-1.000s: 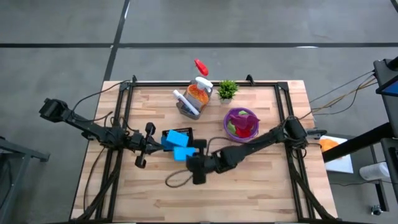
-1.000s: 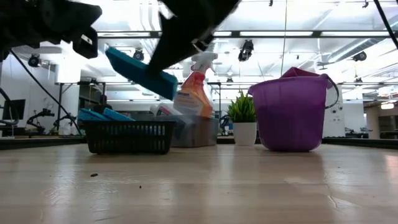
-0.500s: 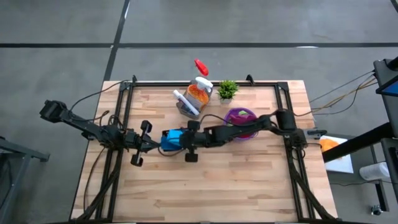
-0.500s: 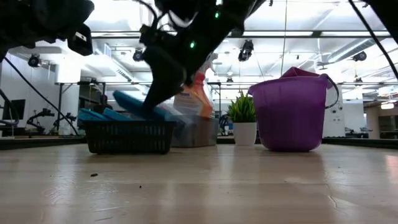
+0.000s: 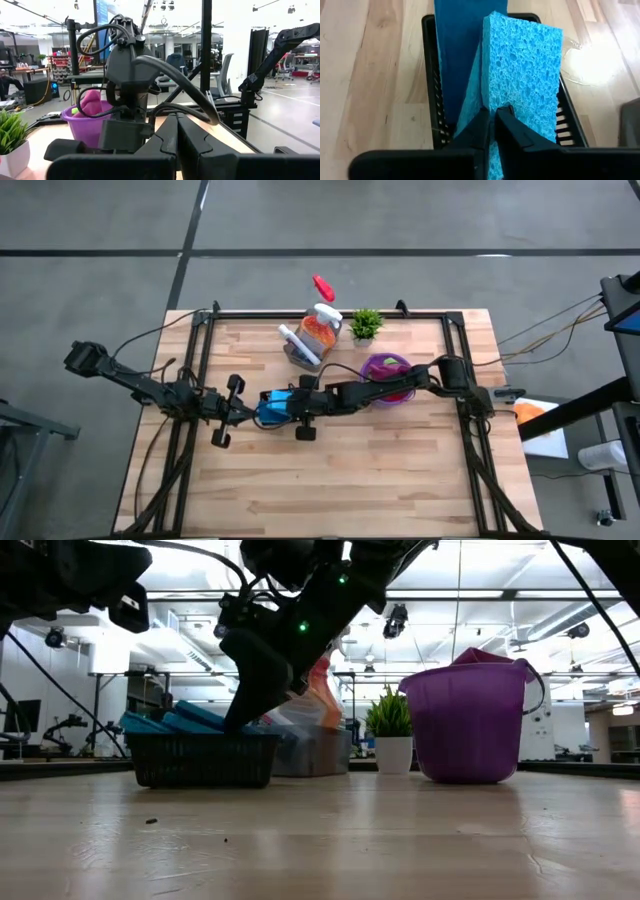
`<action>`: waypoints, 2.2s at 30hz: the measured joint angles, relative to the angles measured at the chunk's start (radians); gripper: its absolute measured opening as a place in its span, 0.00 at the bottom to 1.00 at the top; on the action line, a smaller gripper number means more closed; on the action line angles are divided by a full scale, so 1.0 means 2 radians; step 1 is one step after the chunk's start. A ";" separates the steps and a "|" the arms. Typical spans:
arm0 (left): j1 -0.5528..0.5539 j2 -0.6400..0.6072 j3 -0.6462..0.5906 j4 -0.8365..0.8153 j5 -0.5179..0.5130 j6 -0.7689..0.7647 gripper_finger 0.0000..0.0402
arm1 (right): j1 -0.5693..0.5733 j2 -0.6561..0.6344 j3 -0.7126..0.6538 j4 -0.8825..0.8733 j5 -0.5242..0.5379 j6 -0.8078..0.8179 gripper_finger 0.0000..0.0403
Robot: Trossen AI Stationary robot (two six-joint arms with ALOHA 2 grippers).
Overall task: Pick & Place Kitchen Items
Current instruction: Put the blue sponge into the black basket, then return to Home Position
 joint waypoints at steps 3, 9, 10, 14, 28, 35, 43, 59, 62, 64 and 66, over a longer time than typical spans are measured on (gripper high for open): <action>0.000 0.000 0.000 -0.001 0.000 -0.002 0.01 | 0.000 0.000 0.000 -0.001 0.001 0.007 0.17; 0.000 0.000 0.000 -0.007 0.000 -0.004 0.01 | 0.002 0.000 0.000 -0.002 0.006 0.008 0.49; 0.000 0.000 0.000 -0.007 0.000 -0.004 0.01 | 0.003 -0.001 0.000 -0.002 0.006 0.008 0.53; 0.000 0.000 0.000 -0.007 0.000 -0.003 0.01 | 0.009 -0.009 0.000 -0.002 0.006 0.008 0.68; 0.000 0.001 0.000 -0.024 0.000 -0.033 0.01 | 0.059 -0.032 -0.005 0.158 -0.048 -0.057 0.77; 0.000 0.000 0.000 -0.024 0.000 -0.051 0.01 | 0.092 -0.067 -0.006 0.213 -0.078 -0.109 0.77; 0.001 0.000 0.000 -0.024 0.000 -0.037 0.01 | 0.123 -0.104 -0.092 0.444 -0.156 -0.155 0.77; 0.001 0.000 0.000 -0.037 -0.024 -0.025 0.01 | 0.133 -0.376 -0.491 0.597 -0.039 -0.118 0.77; 0.002 0.000 0.000 -0.037 -0.029 -0.025 0.01 | 0.141 -0.441 -0.557 0.597 -0.007 -0.108 0.77; 0.002 0.000 0.000 -0.037 -0.028 -0.025 0.01 | 0.144 -0.484 -0.600 0.595 0.022 -0.076 0.77; 0.002 0.000 0.000 -0.034 -0.028 -0.034 0.01 | 0.143 -0.525 -0.639 0.596 0.041 -0.027 0.77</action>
